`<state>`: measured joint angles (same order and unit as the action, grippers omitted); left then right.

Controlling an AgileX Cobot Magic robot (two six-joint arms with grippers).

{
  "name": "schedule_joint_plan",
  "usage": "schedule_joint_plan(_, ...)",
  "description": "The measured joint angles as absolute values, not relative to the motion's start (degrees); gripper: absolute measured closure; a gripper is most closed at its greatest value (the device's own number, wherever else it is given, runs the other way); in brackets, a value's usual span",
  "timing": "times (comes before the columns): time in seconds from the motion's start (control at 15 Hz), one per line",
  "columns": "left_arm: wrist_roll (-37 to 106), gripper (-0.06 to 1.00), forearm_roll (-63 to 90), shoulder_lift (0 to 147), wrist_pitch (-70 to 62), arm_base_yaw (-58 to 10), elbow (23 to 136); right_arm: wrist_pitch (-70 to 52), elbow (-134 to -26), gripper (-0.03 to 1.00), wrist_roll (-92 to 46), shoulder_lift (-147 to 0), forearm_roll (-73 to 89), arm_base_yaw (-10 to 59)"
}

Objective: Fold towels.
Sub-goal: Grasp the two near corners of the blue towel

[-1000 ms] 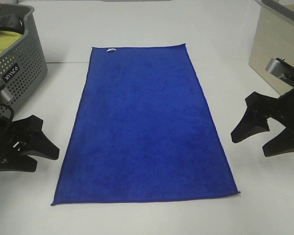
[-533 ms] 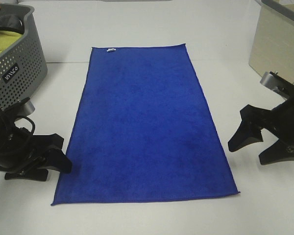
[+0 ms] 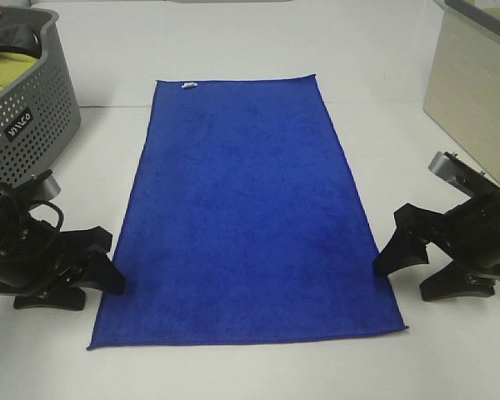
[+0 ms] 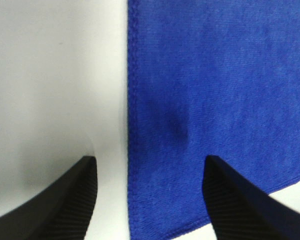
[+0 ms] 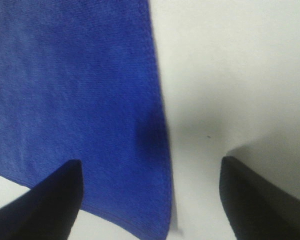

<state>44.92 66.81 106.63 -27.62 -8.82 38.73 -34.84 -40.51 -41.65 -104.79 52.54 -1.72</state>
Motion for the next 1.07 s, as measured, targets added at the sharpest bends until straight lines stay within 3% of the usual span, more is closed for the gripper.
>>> schedule_joint_plan(0.33, 48.93, 0.35, 72.71, 108.86, -30.94, -8.82, 39.19, -38.73, -40.91, 0.27, -48.76, -109.26, 62.62, -1.26)
schedule_joint_plan(0.67, 51.22, 0.40, 75.17, 109.03, -29.62, -13.06, 39.19, -36.33, -41.08, 0.32, -47.15, -110.07, 64.92, 5.61)
schedule_joint_plan(0.8, 51.22, 0.55, 76.83, 109.38, -27.85, -14.15, 39.19, -34.78, -41.08, 0.47, -46.12, -110.24, 64.23, 5.61)
schedule_joint_plan(0.93, 51.22, 0.76, 77.69, 109.78, -27.22, -14.15, 38.85, -33.29, -41.08, 0.71, -46.12, -110.58, 63.31, 5.61)
schedule_joint_plan(1.0, 51.22, 0.76, 77.69, 109.78, -27.22, -14.15, 38.85, -33.29, -41.08, 0.71, -46.12, -110.58, 63.31, 5.61)
schedule_joint_plan(1.07, 51.22, 0.84, 77.69, 109.89, -27.22, -14.15, 38.73, -32.54, -41.08, 0.86, -46.12, -110.81, 62.91, 5.61)
